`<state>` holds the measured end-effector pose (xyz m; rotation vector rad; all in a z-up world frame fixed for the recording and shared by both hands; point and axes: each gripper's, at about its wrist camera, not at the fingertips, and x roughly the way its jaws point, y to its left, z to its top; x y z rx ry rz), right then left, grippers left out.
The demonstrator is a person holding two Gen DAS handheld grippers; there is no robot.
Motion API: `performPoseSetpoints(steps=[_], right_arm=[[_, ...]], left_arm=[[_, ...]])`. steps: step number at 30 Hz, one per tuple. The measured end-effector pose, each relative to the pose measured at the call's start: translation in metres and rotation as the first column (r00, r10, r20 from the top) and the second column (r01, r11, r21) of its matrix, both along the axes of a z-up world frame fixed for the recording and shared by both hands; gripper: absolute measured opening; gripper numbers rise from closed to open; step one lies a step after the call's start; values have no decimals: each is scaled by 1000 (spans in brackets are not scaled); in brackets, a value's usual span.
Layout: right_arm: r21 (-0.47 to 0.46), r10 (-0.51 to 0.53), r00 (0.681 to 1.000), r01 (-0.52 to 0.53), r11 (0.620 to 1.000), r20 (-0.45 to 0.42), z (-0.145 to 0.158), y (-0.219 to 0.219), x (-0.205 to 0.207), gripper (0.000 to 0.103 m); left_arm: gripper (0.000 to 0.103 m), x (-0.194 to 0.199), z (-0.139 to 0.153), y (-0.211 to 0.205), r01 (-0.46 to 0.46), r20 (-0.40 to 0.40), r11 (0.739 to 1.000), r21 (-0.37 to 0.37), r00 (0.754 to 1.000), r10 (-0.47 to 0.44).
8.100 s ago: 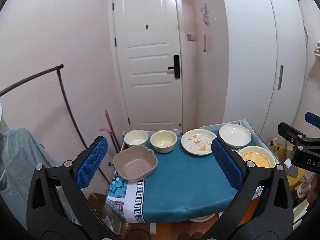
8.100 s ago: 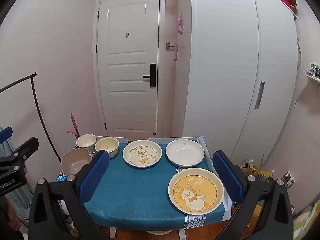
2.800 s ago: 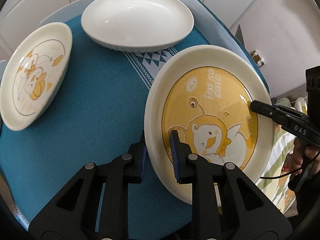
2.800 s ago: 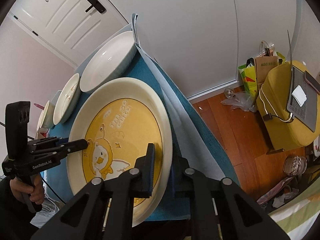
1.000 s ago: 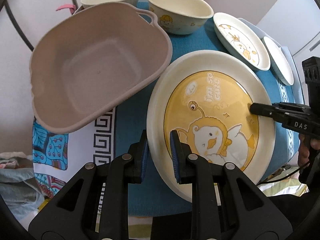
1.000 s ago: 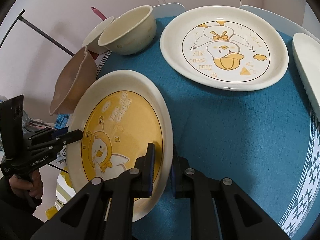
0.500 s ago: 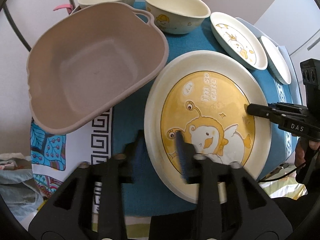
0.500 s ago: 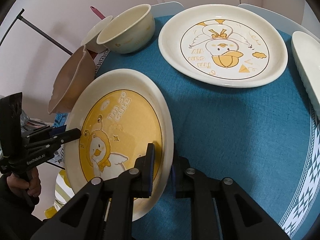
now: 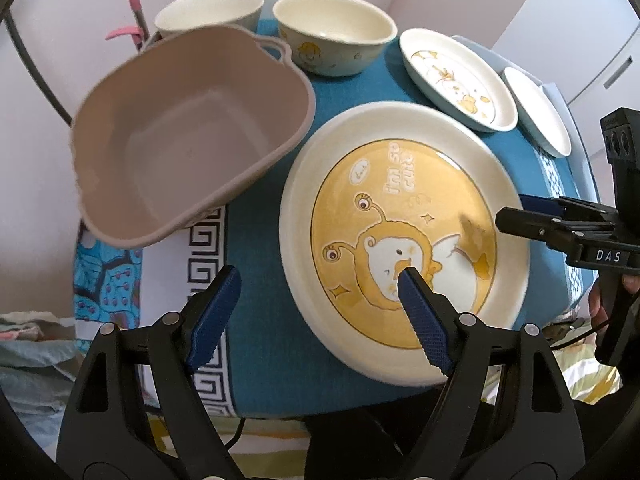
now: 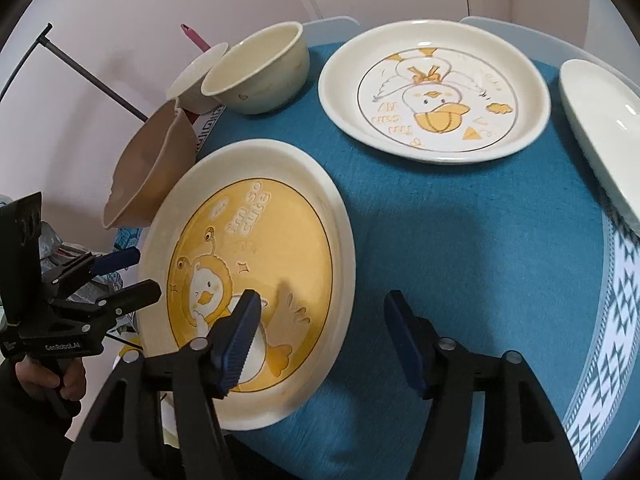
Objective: Organize plates and bowls
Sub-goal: 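Lower the yellow plate onto the cloth and open both grippers, then grasp the plain white plate rim with both grippers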
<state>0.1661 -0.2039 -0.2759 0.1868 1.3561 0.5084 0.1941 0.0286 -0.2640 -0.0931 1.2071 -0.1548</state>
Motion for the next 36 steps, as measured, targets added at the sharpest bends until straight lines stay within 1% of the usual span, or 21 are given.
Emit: performPoseSetpoints(steps=[1,5,6,7,8,9,12,14,15,17,18,20,22,24,26,28,30,31,32,33,36], right_arm=[[-5,-5,1000,5,1000,14,7,-1,-2,60],[-8,-42,997,43,999,60,38,-10,-6,60],[-9,-59,996,60,998,74,49,-14,-7,72],[-9,-69,994,70,998,86,56,-16,-7,95],[-5,-88,989,89,996,121,69,-19,-9,103],[-1,-107,979,109,994,172,82,-23,-12,103],[-20,-150,942,164,986,301,117,-35,-19,103],[-50,-193,912,226,973,361,138,-51,-21,103],[-59,-217,902,257,965,373,146,-57,-21,103],[-79,-312,873,365,928,375,163,-80,-25,103],[-81,-340,863,395,915,373,167,-86,-26,103],[-85,-416,822,482,872,389,176,-111,-32,103],[-95,-450,803,521,848,392,180,-125,-30,103],[-127,-478,781,564,816,401,181,-146,-26,103],[-122,-501,776,580,805,384,176,-164,-19,103],[-92,-532,774,591,802,343,162,-180,-11,103],[-53,-568,776,602,797,275,143,-201,-1,103],[-41,-588,775,612,790,230,129,-211,6,103],[-31,-600,772,618,785,212,121,-219,6,103],[-13,-612,767,626,780,194,109,-227,9,103],[19,-639,756,644,765,144,80,-241,16,102]], left_arm=[[80,-2,6,0,2,12,1000,1,1000,-2],[80,-9,48,-5,20,103,1000,7,994,-20],[80,-9,64,-8,28,141,1000,5,990,-28],[82,-9,76,-11,31,171,1000,3,985,-31],[92,-7,90,-15,31,207,1000,0,978,-30],[103,-5,102,-18,32,240,999,-1,970,-31],[103,3,128,-30,72,334,997,-25,941,-59],[103,15,141,-43,121,366,991,-57,926,-92],[103,21,148,-51,144,375,987,-75,921,-106],[103,35,157,-67,197,386,974,-112,912,-140],[103,43,160,-78,220,393,968,-124,906,-156],[103,57,168,-97,264,408,954,-140,894,-187],[103,73,172,-119,300,408,942,-150,886,-218],[103,93,172,-144,339,390,925,-172,886,-252],[103,111,168,-162,364,373,907,-210,888,-270],[103,133,160,-184,381,335,897,-224,894,-296],[103,156,147,-208,402,282,883,-243,900,-332],[103,165,140,-217,410,265,876,-252,900,-345],[103,169,133,-225,415,250,874,-255,901,-355],[103,180,119,-238,417,227,874,-250,902,-366],[102,209,88,-266,420,157,877,-233,906,-392]])
